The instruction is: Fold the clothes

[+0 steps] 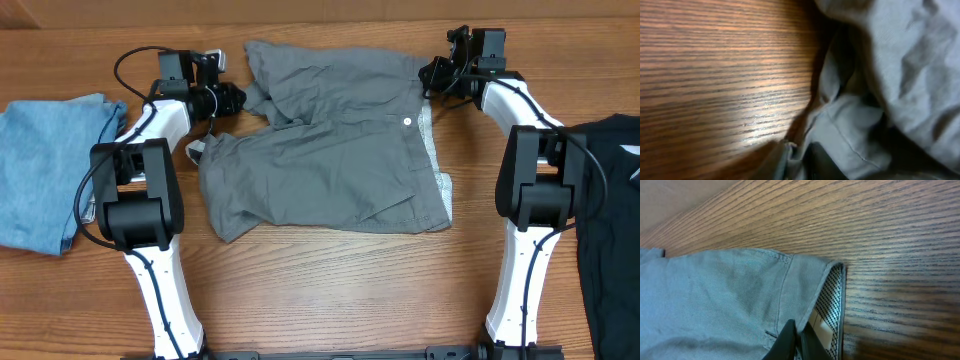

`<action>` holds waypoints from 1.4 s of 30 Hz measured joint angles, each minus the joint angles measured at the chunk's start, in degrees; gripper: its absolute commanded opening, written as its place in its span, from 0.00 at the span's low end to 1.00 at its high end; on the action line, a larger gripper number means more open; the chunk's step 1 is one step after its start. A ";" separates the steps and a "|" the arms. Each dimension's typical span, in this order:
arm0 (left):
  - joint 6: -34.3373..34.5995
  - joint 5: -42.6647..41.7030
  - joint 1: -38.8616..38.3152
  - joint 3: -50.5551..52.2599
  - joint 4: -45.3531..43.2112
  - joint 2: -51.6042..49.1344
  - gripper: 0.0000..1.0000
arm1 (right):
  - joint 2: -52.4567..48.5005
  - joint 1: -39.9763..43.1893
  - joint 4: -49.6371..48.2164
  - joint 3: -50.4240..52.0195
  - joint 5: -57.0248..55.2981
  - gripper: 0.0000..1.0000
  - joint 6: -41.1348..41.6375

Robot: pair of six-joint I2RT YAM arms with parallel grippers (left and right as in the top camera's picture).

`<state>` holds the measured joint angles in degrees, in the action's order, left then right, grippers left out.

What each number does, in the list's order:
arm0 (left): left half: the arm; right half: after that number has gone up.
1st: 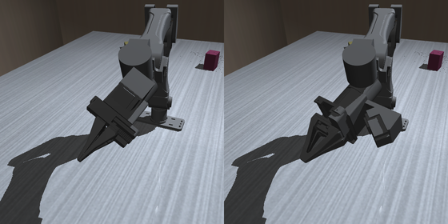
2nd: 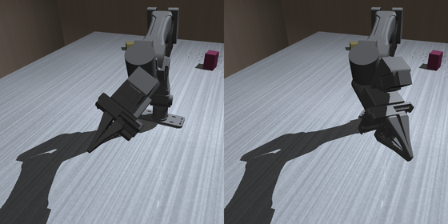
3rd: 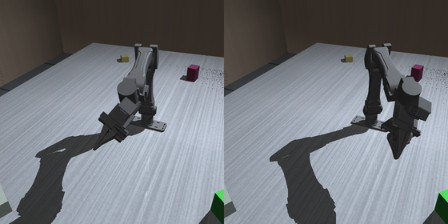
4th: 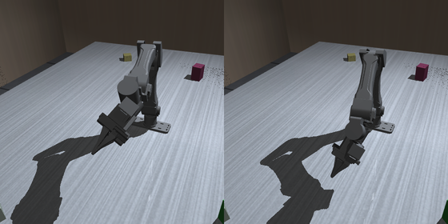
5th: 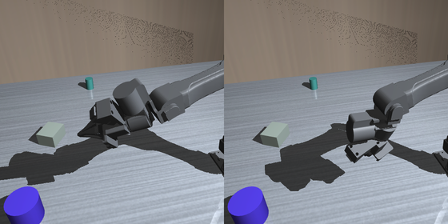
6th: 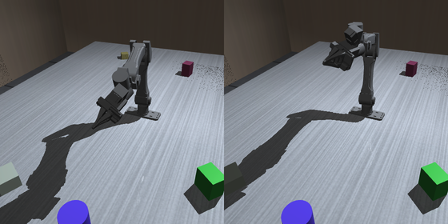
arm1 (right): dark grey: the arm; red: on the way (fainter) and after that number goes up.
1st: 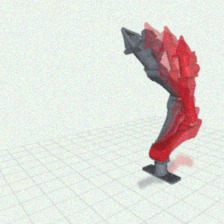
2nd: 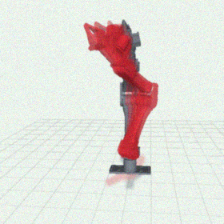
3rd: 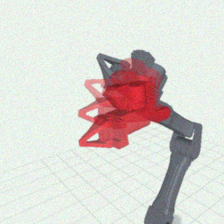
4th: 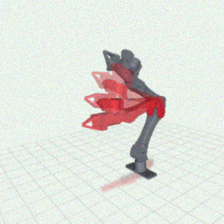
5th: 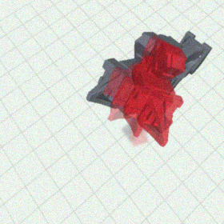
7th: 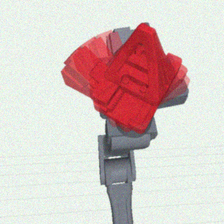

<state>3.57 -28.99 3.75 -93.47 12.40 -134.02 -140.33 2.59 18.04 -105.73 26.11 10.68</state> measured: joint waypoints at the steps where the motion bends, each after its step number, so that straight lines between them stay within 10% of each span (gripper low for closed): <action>1: -0.28 0.17 -0.02 0.00 0.17 -0.02 0.04 | 0.02 0.00 0.00 0.00 0.00 0.04 0.00; 26: 12.00 18.16 7.23 -4.94 27.10 5.95 0.04 | 0.02 -0.02 1.92 0.00 -7.04 0.04 -0.04; 29: 13.29 18.08 7.23 -4.92 26.82 9.09 0.25 | 0.02 -0.02 1.88 0.00 -7.06 0.05 -0.04; 30: 13.90 17.88 7.21 -4.92 26.29 11.69 0.27 | 0.02 -0.02 1.42 0.00 -7.04 0.14 -0.04; 32: 14.32 17.99 7.23 -4.94 24.92 15.98 0.43 | 0.02 0.04 -0.33 -0.02 -7.02 0.70 -0.02; 34: 14.60 18.12 7.10 -4.94 24.61 19.50 0.48 | 0.02 0.07 -0.98 -0.02 -6.84 0.90 0.02; 42: 12.46 15.93 3.76 -5.38 29.64 21.29 0.73 | 6.16 0.28 15.43 -2.14 -6.84 0.89 -0.17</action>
<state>16.03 -13.06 7.51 -98.85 42.04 -112.73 -134.17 2.87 33.47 -107.87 19.27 10.50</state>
